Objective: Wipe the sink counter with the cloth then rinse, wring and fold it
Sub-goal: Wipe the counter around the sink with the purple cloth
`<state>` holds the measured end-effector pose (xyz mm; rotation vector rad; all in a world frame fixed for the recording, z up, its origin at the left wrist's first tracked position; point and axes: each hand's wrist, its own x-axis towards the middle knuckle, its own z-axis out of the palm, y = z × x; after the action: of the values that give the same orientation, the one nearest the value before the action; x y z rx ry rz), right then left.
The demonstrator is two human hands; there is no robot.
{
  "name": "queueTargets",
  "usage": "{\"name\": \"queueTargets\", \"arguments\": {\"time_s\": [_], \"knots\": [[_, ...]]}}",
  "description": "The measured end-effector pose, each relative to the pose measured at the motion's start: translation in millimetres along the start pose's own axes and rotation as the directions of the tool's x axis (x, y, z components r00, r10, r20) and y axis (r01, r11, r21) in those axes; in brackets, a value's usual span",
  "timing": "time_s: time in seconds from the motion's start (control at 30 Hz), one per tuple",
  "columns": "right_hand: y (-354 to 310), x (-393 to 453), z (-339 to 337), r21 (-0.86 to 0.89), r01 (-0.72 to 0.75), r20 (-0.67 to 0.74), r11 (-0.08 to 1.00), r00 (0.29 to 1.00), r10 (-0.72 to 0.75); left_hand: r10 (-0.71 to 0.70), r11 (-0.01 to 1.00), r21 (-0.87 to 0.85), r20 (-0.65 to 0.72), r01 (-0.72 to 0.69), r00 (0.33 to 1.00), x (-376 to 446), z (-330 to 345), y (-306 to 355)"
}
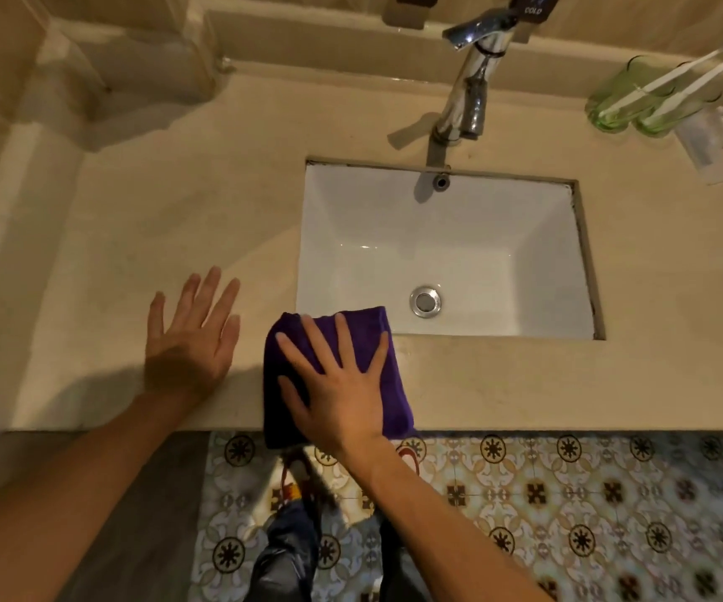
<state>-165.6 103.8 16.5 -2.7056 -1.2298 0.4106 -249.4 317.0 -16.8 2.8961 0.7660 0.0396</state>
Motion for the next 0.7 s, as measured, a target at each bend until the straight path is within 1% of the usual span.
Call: {"name": "queueTargets", "arguments": {"time_s": [0.07, 0.13, 0.2, 0.23, 0.37, 0.5, 0.6, 0.7], "knots": [[13.8, -3.8, -0.7, -0.011, 0.06, -0.007, 0.998, 0.998, -0.06, 0.044, 0.998, 0.053, -0.069, -0.041, 0.997, -1.0, 3.1, -1.2], [38.8, -9.4, -3.3, -0.033, 0.12, -0.006, 0.992, 0.993, -0.12, 0.07, 0.995, 0.075, -0.106, -0.062, 0.992, -0.8, 4.7, -2.3], [75.2, -19.2, -8.8, -0.071, 0.145, -0.017, 0.987, 0.989, -0.146, 0.066, 0.996, 0.06, -0.124, -0.059, 0.99, 0.2, 3.6, -2.4], [98.6, -27.1, -13.1, -0.091, 0.133, -0.017, 0.987, 0.991, -0.135, 0.066, 0.996, 0.069, -0.129, -0.057, 0.99, 0.9, 2.7, -1.6], [205.0, -69.4, -37.0, -0.149, 0.003, 0.006, 0.989, 1.0, -0.002, 0.056, 0.994, 0.097, -0.135, -0.043, 0.989, 0.7, 2.2, 1.7], [293.2, -104.2, -54.7, -0.153, -0.192, 0.011, 0.969, 0.981, 0.196, 0.06, 0.996, 0.078, -0.143, -0.049, 0.988, 0.2, 3.5, 1.7], [330.0, -115.1, -63.5, -0.134, -0.31, -0.008, 0.941, 0.95, 0.312, 0.069, 0.995, 0.077, -0.142, -0.059, 0.987, 1.5, 3.6, 0.7], [327.6, -113.3, -62.4, -0.098, -0.393, -0.05, 0.914, 0.92, 0.39, 0.065, 0.995, 0.09, -0.146, -0.052, 0.987, 1.5, 3.9, 2.8]]}}
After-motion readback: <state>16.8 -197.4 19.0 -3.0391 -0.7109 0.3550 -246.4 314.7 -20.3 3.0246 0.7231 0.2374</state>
